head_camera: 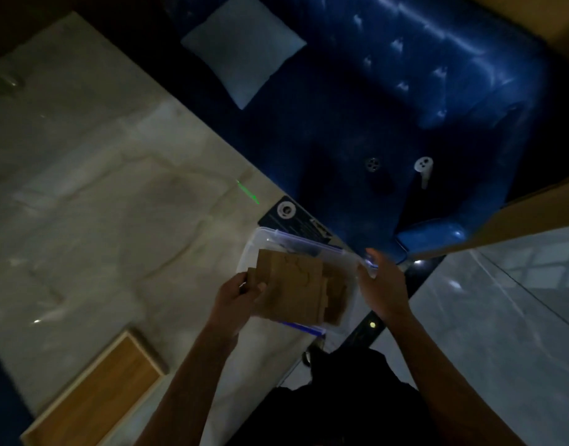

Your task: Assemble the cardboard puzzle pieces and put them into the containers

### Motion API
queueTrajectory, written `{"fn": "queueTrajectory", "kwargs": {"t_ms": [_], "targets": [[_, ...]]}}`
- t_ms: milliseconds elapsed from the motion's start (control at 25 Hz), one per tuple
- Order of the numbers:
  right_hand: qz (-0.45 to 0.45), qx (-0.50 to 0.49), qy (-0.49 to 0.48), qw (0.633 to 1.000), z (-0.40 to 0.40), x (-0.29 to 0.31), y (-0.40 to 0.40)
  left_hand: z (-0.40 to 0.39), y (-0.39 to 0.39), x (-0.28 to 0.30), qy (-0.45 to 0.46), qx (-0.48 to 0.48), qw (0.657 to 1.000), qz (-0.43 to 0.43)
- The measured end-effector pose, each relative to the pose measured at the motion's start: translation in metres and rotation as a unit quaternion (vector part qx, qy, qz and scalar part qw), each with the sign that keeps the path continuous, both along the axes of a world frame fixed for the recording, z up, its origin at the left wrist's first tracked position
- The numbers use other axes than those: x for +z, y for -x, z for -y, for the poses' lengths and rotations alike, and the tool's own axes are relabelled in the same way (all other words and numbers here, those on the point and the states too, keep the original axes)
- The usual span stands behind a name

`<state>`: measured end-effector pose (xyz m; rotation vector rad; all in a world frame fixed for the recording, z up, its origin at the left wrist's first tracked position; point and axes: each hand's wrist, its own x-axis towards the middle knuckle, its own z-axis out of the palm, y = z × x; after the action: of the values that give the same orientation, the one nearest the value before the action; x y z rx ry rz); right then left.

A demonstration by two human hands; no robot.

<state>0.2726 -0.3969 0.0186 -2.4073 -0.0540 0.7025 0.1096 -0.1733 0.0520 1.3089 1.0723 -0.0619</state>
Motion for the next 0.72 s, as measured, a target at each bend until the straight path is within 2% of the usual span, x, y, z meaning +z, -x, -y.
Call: {"fn": "queueTrajectory", "kwargs": {"t_ms": [120,520,720], "targets": [[-0.062,0.007,0.002,0.998,0.007,-0.009,-0.012,0.008,-0.022,-0.017,0.02,-0.03,0.999,-0.014],[-0.044,0.06,-0.045,0.996,0.015,-0.024,-0.015,0.03,-0.06,-0.047,-0.007,-0.086,0.993,-0.085],[-0.023,0.064,-0.054,0.996,0.016,-0.027,-0.013,0.037,-0.064,-0.052,0.003,-0.078,0.992,-0.101]]}}
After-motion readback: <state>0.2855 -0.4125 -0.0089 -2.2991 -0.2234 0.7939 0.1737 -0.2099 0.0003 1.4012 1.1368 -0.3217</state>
